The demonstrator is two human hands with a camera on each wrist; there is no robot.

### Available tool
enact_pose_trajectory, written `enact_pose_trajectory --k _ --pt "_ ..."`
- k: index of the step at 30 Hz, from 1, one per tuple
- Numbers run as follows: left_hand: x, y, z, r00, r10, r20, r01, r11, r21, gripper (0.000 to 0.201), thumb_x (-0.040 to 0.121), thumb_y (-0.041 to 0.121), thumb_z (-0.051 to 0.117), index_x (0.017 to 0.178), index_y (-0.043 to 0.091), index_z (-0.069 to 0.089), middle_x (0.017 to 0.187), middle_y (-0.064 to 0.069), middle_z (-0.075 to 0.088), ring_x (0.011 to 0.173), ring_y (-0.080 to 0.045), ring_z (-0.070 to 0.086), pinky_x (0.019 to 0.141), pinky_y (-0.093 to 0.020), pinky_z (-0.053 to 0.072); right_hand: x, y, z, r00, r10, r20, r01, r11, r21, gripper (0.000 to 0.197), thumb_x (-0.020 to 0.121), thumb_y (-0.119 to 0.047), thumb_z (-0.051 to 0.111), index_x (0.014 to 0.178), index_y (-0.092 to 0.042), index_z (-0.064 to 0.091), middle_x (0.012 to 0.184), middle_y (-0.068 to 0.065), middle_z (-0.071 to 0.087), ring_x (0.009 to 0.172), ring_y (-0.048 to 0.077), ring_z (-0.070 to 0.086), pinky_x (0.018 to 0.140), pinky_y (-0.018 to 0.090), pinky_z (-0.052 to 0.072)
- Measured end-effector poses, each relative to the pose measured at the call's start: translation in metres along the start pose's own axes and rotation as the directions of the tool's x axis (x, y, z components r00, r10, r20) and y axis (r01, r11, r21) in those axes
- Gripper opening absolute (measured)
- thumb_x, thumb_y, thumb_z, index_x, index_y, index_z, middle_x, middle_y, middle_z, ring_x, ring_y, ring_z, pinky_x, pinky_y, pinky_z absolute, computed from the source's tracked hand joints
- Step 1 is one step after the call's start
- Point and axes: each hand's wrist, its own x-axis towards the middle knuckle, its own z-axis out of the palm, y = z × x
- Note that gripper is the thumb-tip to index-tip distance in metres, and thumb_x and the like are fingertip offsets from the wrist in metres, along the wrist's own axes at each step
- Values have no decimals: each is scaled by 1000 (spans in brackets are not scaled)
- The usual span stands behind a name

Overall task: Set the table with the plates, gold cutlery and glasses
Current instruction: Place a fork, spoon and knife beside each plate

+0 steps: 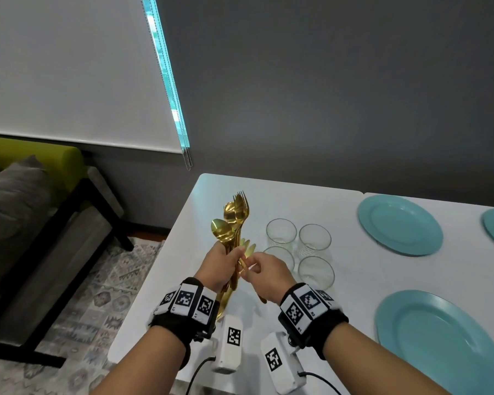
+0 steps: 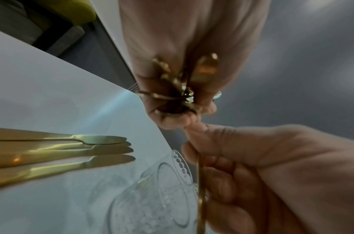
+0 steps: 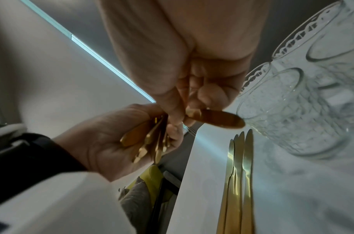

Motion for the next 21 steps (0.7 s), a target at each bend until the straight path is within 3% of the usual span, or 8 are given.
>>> enact_pose_trajectory --k 4,6,8,10,15,19,21 --pt "-5 12 10 997 63 39 -62 998 -23 24 96 26 50 81 7 52 60 -4 53 46 -11 48 44 -19 42 -6 6 -10 999 -24 -22 23 1000 -19 16 97 -26 47 105 -16 57 72 -8 48 58 6 44 50 18 37" --pt "-6 18 17 994 74 75 -72 997 -37 25 96 26 49 81 6 52 59 -4 52 44 -11 48 44 -20 41 -12 9 -19 999 -31 -40 31 999 -16 14 98 -24 44 102 -18 57 76 -7 51 65 9 48 59 21 41" --pt "-7 23 27 992 65 104 -56 995 -82 24 97 25 48 82 6 52 60 -5 52 46 -13 48 44 -22 41 -18 13 -30 996 -39 -79 38 999 -24 22 99 -24 42 110 -15 58 92 -2 60 82 13 53 72 25 42" --pt "-7 29 39 991 56 123 -43 993 -108 25 97 25 46 81 7 52 60 -6 52 46 -14 48 45 -24 41 -24 18 -42 990 -41 -132 42 999 5 26 100 -25 40 114 -13 59 97 -2 60 88 13 52 72 24 40" --pt "-12 43 70 988 29 150 -8 990 -141 29 98 23 43 74 8 48 61 -7 49 48 -16 45 51 -28 41 -37 45 -82 948 44 -315 16 983 184 26 100 -20 40 112 -17 62 81 -10 55 85 11 52 67 20 43" --pt "-24 58 103 978 27 207 4 988 -152 22 98 20 42 81 6 46 64 -7 47 51 -16 44 49 -26 41 -48 91 -130 900 167 -403 -76 970 232 23 95 -19 48 107 -17 69 71 -13 54 80 15 53 81 34 52" --pt "-30 64 122 973 28 230 15 983 -185 17 98 18 42 89 4 44 67 -6 48 52 -15 45 45 -22 43 -53 117 -152 890 245 -384 -148 953 265 20 93 -17 53 104 -17 69 69 -7 54 69 16 52 70 33 54"
